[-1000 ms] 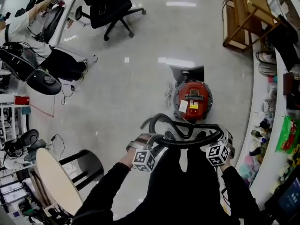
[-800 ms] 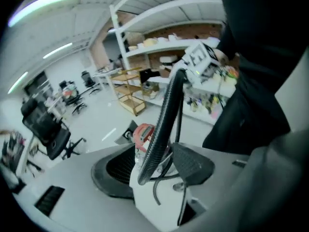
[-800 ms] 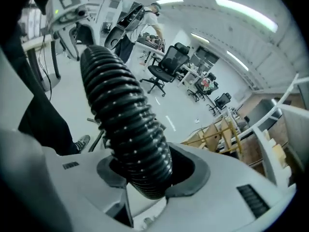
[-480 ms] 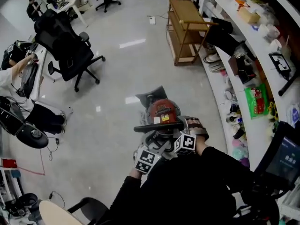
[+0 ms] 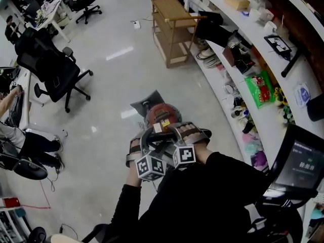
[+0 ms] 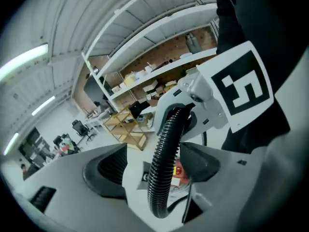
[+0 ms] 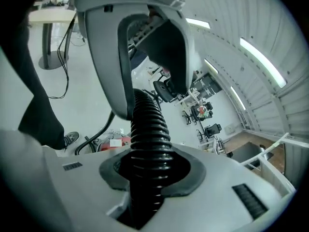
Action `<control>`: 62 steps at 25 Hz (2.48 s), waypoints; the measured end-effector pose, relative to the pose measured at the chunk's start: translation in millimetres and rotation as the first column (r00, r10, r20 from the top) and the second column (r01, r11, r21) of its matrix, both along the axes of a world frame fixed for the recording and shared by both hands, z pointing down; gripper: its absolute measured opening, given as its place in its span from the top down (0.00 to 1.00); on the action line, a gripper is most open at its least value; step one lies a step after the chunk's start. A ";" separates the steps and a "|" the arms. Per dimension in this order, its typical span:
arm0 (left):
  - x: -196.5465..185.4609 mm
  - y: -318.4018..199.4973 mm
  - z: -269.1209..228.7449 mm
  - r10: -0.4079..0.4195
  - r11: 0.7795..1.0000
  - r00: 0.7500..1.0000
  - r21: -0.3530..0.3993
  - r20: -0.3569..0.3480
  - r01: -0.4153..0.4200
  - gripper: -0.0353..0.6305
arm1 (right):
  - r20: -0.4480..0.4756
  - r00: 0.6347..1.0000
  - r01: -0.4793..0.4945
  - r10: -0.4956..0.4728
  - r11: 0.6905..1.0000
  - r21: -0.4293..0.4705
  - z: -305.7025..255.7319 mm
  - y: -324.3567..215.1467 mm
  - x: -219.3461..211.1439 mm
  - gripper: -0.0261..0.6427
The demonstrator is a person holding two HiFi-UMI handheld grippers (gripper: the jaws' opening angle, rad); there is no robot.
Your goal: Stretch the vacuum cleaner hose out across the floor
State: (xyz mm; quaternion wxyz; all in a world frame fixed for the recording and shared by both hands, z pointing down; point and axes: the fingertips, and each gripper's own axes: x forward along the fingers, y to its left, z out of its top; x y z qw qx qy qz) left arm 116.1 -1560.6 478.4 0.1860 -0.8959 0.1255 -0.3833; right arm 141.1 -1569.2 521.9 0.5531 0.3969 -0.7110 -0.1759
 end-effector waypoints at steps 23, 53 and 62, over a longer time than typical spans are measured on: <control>-44.9 82.0 -13.3 -0.267 0.964 0.927 0.074 0.263 0.256 0.71 | 0.468 0.883 0.058 0.004 0.991 -0.118 52.5 75.3 72.7 0.48; -322.4 153.3 -0.3 -0.552 0.833 0.817 -0.082 -0.166 0.547 0.55 | -0.053 0.998 -0.017 0.023 0.993 0.118 -123.7 139.3 -76.0 0.71; -208.7 148.6 -115.8 -0.344 0.831 0.897 0.355 -0.278 0.429 0.44 | 0.026 0.992 0.118 -0.125 0.975 0.187 -202.7 165.2 -101.3 0.73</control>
